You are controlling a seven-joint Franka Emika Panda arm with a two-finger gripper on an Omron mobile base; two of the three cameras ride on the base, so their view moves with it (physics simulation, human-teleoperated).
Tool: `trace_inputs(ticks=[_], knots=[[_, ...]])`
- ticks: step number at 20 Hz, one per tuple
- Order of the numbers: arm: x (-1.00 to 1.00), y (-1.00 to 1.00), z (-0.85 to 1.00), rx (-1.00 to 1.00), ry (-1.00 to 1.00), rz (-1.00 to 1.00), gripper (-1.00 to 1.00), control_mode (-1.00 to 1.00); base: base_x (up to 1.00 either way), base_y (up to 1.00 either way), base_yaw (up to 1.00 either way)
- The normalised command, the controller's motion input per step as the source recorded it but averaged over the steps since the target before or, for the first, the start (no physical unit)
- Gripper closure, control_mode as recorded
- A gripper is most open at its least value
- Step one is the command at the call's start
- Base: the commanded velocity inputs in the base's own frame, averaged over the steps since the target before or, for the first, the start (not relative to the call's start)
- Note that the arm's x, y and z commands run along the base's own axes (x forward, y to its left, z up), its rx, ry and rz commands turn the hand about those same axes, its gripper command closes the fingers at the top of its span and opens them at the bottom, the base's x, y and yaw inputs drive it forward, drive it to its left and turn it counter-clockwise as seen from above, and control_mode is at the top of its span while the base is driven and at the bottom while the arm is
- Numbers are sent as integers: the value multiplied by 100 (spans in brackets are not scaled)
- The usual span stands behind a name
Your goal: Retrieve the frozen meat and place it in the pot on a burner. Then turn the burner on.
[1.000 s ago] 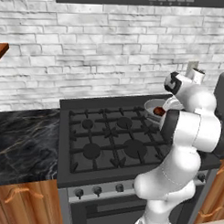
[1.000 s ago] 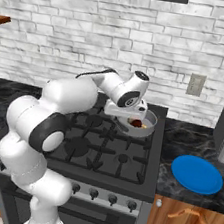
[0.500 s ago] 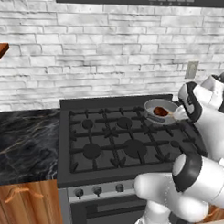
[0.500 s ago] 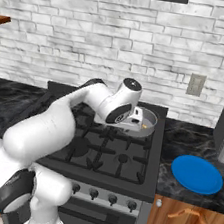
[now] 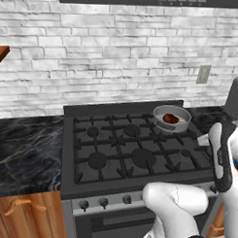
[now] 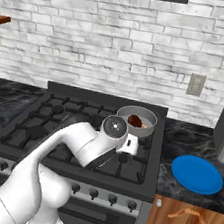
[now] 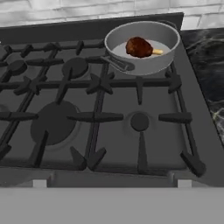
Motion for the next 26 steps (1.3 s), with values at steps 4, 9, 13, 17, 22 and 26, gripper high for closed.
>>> trace_inputs(ticks=[4,9,13,17,22,26], knots=[[-91,9,0,-10,-45,-15,-100,-100,0,0,0],[-77,-13,-19,1,-28,-14,-100,-100,0,0,0],[-44,-7,-13,-1,-27,1,-100,-100,0,0,0],[-26,1,-54,-17,-32,8,-100,-100,0,0,0],[-20,-13,-47,-7,-13,1,-100,-100,0,0,0],[0,-17,-97,0,-12,-3,-100,-100,0,0,0]])
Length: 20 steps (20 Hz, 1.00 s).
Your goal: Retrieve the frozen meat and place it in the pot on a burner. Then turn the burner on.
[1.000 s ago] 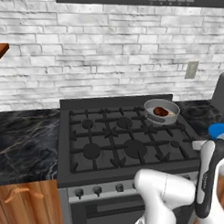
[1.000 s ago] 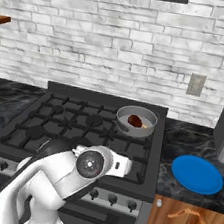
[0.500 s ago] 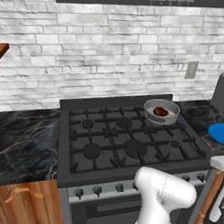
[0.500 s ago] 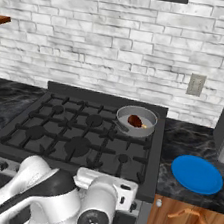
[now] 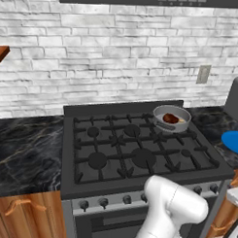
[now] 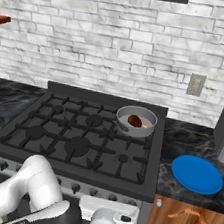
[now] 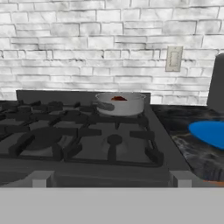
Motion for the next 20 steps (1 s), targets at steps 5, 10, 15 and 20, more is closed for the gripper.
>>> trace_inputs(ticks=[5,10,15,20], knots=[[0,0,-99,0,-20,-9,-100,-100,0,0,0],[3,0,-81,0,-12,-10,-100,-100,0,0,0],[25,0,-23,0,-3,0,-100,-100,0,0,0],[14,-2,-27,0,-7,0,-100,-100,0,0,0]])
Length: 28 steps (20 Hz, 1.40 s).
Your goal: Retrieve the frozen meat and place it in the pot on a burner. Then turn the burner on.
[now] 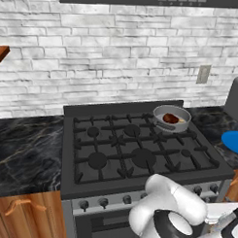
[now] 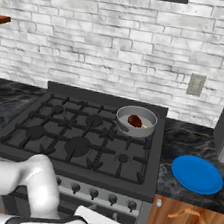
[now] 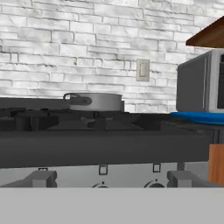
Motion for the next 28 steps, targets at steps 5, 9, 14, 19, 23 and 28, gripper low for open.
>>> trace_inputs(ticks=[5,9,14,19,23,28], knots=[[0,0,-19,-1,-7,0,-100,-100,0,0,0],[0,0,-17,-7,-3,0,-100,-100,0,0,0],[0,0,-17,-8,0,0,-100,-100,0,0,0],[0,0,-8,-5,0,0,-100,-100,0,0,0],[0,0,-5,-2,1,0,-100,-100,0,0,0],[0,7,-19,7,0,-2,-100,-100,0,0,0]])
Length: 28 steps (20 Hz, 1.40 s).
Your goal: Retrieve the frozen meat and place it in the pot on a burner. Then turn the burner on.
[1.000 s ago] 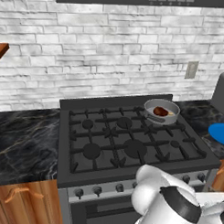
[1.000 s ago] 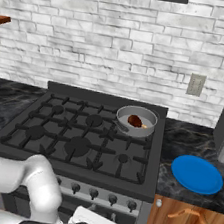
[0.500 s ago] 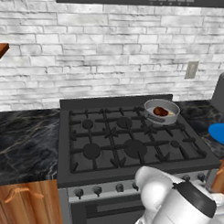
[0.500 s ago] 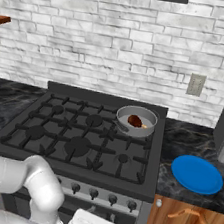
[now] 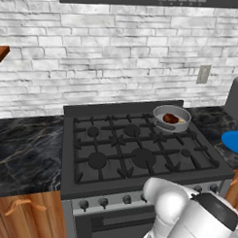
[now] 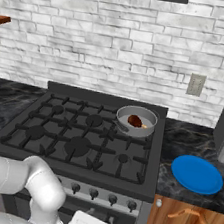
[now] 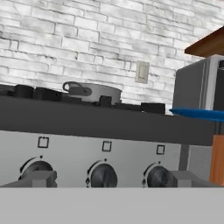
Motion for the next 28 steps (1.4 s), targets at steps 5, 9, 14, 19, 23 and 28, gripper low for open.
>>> trace_inputs(ticks=[5,9,14,19,23,28], knots=[[0,8,-23,9,0,0,-100,-100,0,0,0],[0,0,-13,6,1,0,-100,-100,0,0,0],[0,-4,-11,10,2,4,-100,-100,0,0,0],[9,-13,0,0,0,7,-100,-100,0,0,0],[1,0,-5,0,-1,4,-100,-100,0,0,0],[0,0,-6,-2,0,1,-100,-100,0,0,0]])
